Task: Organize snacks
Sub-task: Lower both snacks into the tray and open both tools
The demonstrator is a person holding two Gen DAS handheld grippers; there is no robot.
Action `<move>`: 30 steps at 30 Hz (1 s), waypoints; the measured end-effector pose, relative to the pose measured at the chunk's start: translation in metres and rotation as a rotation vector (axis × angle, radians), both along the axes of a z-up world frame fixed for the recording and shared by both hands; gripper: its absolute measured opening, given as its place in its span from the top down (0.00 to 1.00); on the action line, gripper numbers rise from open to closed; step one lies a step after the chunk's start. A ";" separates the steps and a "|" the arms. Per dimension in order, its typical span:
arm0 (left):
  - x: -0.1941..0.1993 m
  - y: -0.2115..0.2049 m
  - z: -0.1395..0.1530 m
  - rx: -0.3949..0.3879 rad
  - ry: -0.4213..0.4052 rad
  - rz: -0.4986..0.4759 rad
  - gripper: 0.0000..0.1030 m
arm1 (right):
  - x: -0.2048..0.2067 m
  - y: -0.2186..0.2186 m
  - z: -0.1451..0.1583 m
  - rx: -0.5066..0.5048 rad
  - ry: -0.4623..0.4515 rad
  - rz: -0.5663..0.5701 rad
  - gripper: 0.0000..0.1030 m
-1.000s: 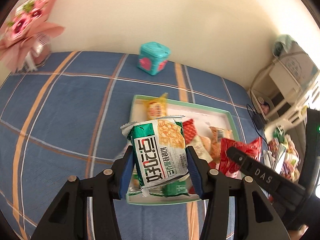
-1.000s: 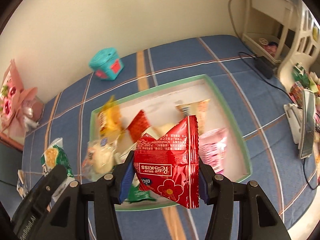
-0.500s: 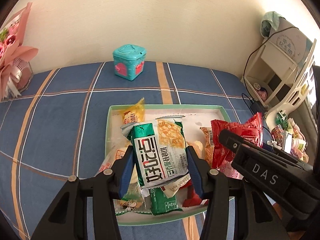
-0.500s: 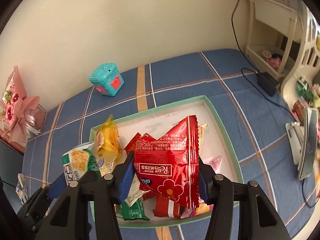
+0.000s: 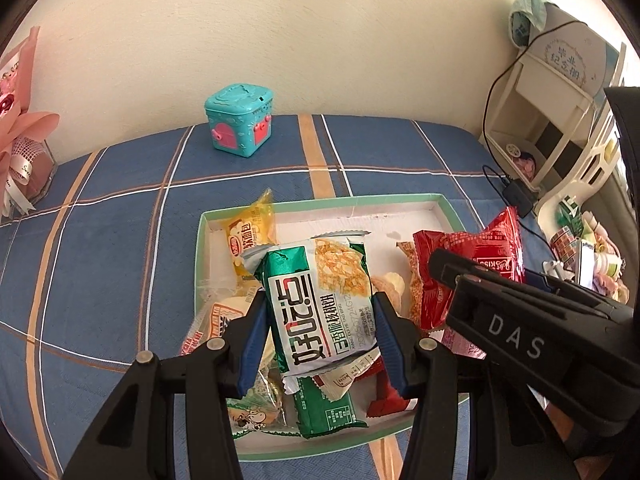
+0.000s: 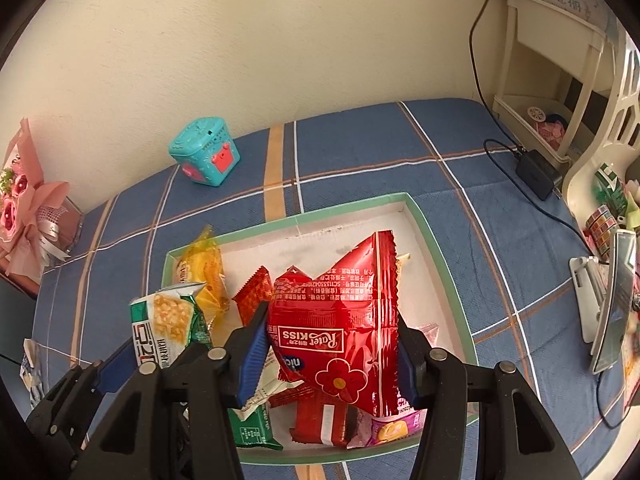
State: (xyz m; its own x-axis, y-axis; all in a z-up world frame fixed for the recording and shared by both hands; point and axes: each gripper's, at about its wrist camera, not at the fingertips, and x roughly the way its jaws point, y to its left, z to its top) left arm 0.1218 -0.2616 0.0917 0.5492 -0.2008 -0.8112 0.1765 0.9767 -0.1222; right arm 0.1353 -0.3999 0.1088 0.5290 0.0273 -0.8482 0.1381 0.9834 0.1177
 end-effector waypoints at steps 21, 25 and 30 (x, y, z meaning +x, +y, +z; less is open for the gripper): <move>0.004 -0.018 -0.014 0.074 0.032 -0.040 0.49 | 0.010 -0.003 -0.026 0.013 0.070 0.026 0.44; 0.006 -0.018 -0.017 0.081 0.041 -0.037 0.49 | 0.011 -0.002 -0.034 -0.002 0.085 0.025 0.44; 0.007 -0.018 -0.021 0.089 0.056 -0.041 0.49 | 0.011 -0.001 -0.038 -0.011 0.088 0.029 0.44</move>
State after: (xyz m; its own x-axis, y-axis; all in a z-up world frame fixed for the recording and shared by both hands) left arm 0.1289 -0.2796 0.0706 0.4953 -0.1482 -0.8560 0.2119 0.9762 -0.0464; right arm 0.1461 -0.4006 0.0710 0.4512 0.0321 -0.8918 0.1193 0.9882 0.0959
